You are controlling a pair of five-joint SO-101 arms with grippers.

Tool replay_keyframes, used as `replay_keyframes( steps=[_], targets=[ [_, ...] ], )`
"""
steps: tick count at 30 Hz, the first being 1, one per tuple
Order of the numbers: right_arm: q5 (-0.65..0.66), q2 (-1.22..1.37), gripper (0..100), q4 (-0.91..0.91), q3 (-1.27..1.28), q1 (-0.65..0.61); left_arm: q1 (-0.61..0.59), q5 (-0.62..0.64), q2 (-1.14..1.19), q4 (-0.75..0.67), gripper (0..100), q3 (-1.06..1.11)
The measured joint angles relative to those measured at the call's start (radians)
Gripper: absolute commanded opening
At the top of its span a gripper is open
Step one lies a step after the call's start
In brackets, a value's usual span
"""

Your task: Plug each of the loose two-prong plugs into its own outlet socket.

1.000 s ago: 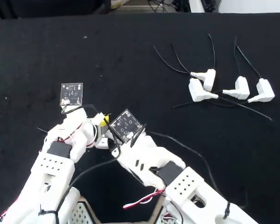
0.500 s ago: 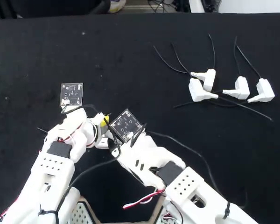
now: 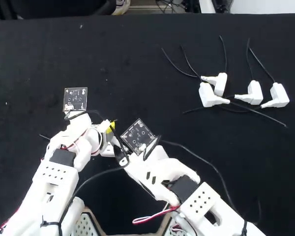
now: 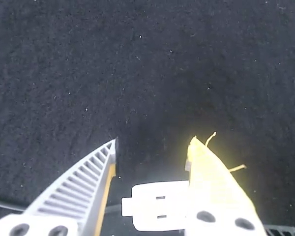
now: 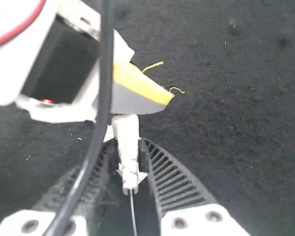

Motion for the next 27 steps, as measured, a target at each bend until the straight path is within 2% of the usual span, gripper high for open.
replay_keyframes(
  steps=[7, 13, 27],
  targets=[
    [0.0, -0.002, 1.1, 0.0, 0.0, -0.002, 0.0, 0.0, 0.0, 0.0, 23, 0.0],
    [-0.083, -0.002, 1.1, -0.064, 0.04, -0.002, 0.0, 0.0, 0.0, -0.006, 23, 0.008],
    [-0.095, -0.002, 1.1, -0.095, 0.054, -0.003, 0.0, 0.0, -0.002, -0.008, 23, 0.012]
  ],
)
